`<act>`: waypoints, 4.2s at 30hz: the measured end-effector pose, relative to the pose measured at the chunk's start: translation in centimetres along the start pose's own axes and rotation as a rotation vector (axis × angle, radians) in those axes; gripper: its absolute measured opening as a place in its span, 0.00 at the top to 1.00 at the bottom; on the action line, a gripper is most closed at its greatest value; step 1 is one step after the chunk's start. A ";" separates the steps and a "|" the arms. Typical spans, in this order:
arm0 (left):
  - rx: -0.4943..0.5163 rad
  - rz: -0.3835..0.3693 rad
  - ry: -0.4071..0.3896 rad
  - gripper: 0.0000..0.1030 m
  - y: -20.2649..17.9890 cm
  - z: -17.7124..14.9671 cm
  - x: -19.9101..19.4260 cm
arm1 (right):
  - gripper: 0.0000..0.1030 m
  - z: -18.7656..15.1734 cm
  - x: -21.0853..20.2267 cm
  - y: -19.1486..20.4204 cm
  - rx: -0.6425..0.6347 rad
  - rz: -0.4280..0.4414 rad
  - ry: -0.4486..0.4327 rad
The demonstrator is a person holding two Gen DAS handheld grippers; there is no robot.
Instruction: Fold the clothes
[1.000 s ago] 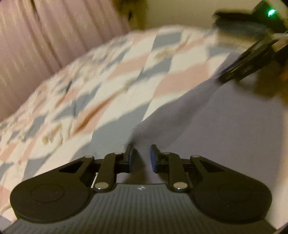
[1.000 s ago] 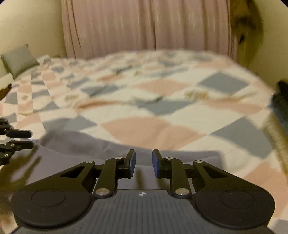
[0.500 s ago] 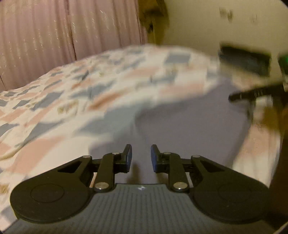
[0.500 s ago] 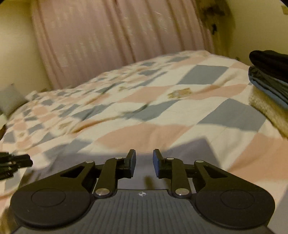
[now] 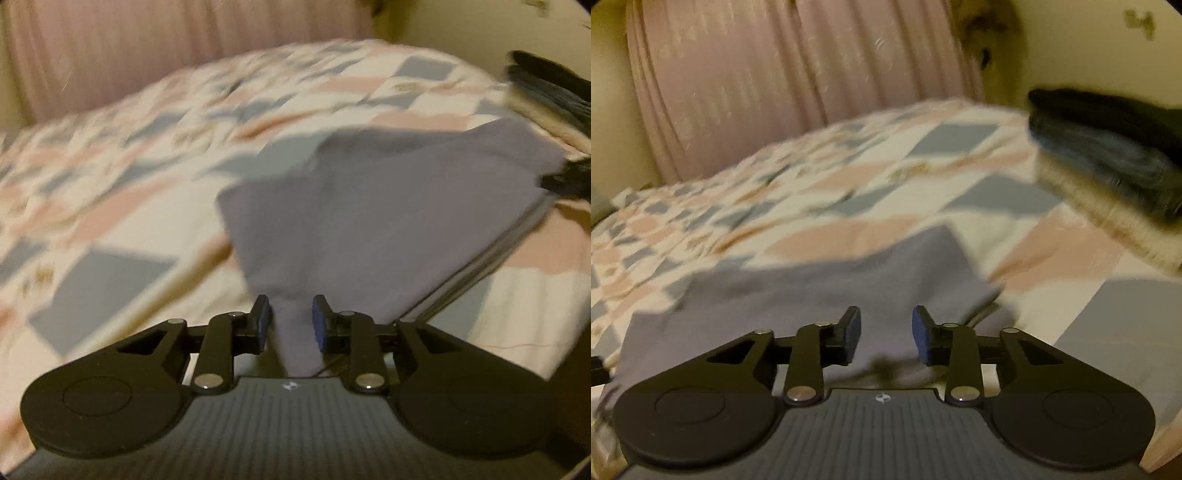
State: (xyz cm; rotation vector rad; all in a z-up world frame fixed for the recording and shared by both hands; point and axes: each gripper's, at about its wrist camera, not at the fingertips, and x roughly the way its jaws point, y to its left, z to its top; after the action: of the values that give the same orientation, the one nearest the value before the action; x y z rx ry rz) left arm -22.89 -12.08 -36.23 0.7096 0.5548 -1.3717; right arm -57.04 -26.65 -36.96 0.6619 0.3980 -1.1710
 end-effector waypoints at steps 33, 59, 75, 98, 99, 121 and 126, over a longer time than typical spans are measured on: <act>-0.106 0.139 -0.102 0.49 0.2 -4.0 -15.8 | 0.30 -8.3 -20.3 9.9 -0.138 -0.108 -0.247; -0.568 -0.464 0.157 0.37 13.5 3.4 8.2 | 0.24 -12.4 -5.8 22.2 -0.709 0.019 -0.146; -0.558 -0.611 0.193 0.83 15.3 6.4 12.1 | 0.36 -19.5 -0.9 32.2 -1.095 -0.022 -0.180; -0.498 -0.650 0.001 0.78 4.9 17.6 4.5 | 0.86 -4.1 -3.8 20.2 -0.473 0.234 -0.154; -0.489 -0.691 -0.013 0.77 3.5 18.6 4.5 | 0.86 -2.5 -4.1 18.2 -0.409 0.249 -0.154; 0.010 -0.458 -0.007 0.66 -12.7 14.2 8.0 | 0.86 4.5 -2.4 -6.6 0.058 0.161 -0.188; 0.110 -0.405 -0.032 0.66 -14.3 13.5 7.8 | 0.86 1.1 -0.5 -10.6 0.228 0.115 -0.077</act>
State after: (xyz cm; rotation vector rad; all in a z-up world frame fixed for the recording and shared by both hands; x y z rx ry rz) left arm -36.68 -28.04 -34.53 0.6856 0.6235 -1.7990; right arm -67.20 -29.56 -38.70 0.8244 0.1597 -1.1371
